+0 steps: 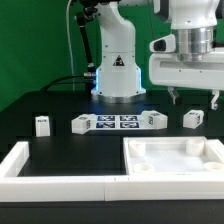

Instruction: Assemble square table

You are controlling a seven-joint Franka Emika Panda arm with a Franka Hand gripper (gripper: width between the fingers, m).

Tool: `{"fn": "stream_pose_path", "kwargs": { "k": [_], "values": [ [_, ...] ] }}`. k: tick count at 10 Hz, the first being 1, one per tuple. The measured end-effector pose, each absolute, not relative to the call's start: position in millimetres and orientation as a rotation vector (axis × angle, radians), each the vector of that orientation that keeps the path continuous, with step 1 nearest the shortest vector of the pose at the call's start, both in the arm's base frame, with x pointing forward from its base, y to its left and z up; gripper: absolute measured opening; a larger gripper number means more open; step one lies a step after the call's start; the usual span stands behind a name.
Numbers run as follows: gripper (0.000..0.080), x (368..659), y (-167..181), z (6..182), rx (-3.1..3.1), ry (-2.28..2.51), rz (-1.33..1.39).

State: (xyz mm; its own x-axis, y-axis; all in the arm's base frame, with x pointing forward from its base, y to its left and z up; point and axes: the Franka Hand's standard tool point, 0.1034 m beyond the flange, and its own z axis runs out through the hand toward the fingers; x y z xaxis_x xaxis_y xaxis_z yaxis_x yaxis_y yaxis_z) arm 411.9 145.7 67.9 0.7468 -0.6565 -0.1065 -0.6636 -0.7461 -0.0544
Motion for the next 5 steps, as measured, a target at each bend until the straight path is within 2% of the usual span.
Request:
{"fn": "stream_pose_path", "kwargs": {
  "k": [3, 5],
  "values": [
    [0.0649, 394, 133, 60.1, -2.803, 1.089, 0.149],
    [0.0649, 393, 125, 59.6, -2.774, 1.037, 0.334]
  ]
}}
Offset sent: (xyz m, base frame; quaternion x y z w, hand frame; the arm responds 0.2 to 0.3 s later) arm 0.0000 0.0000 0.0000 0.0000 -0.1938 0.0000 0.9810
